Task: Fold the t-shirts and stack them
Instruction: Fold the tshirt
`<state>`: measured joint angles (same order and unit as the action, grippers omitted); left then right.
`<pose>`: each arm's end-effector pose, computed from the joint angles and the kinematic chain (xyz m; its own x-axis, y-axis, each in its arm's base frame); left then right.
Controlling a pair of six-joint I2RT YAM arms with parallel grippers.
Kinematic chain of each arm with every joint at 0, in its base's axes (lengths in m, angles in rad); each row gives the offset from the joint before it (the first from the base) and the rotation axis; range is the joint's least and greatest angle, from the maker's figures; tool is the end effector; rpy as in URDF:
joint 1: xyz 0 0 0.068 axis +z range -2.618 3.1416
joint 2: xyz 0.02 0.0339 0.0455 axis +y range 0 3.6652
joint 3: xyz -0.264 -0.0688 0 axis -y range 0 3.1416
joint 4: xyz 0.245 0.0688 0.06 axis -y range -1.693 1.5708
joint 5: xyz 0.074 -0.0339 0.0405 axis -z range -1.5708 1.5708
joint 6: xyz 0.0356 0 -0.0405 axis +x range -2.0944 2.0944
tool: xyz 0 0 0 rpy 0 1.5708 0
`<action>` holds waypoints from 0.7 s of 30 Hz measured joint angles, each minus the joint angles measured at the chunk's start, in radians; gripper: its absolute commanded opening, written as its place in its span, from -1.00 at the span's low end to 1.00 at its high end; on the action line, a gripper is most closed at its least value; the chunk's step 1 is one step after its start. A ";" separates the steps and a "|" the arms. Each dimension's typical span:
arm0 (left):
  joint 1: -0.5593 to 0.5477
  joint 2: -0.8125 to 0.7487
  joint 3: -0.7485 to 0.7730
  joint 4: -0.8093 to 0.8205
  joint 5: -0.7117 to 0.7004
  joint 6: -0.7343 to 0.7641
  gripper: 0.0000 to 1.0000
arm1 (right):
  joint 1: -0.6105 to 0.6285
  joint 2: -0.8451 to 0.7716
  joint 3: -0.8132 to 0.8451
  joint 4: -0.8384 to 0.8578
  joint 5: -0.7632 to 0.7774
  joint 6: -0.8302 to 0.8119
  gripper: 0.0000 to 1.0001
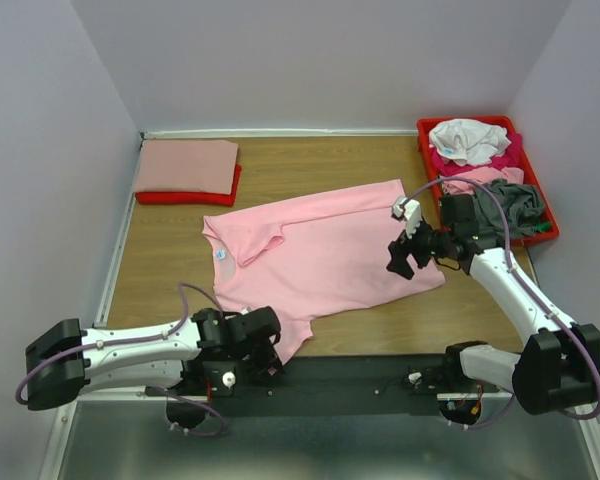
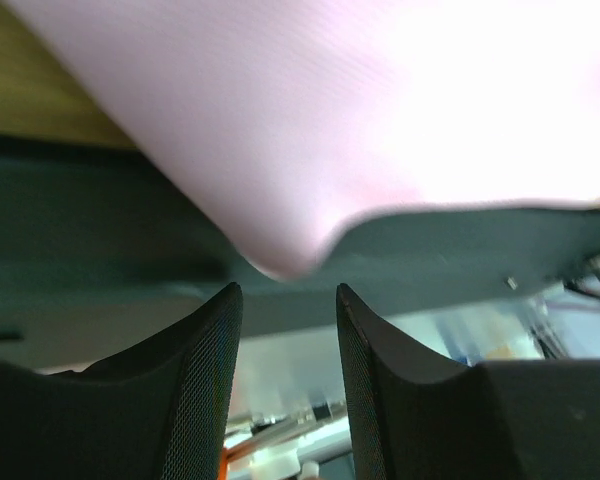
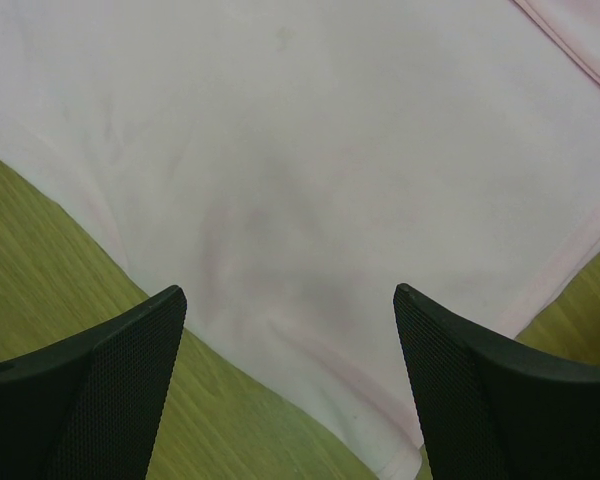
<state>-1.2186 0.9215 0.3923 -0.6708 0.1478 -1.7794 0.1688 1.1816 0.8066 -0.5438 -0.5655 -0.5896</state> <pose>0.0440 -0.1348 0.1501 -0.8597 -0.4660 0.2093 -0.5106 0.7956 -0.3261 0.2264 0.0579 0.2411 -0.3942 -0.5434 -0.7412 -0.8200 0.5721 0.0166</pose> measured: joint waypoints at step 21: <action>-0.008 0.083 0.007 0.002 -0.062 -0.078 -0.05 | -0.007 -0.003 -0.005 0.000 -0.001 0.014 0.82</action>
<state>-1.2266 1.0046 0.3992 -0.6685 0.0856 -1.8576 0.1616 1.1782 0.8017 -0.5434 -0.5663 -0.5755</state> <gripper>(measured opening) 0.481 0.909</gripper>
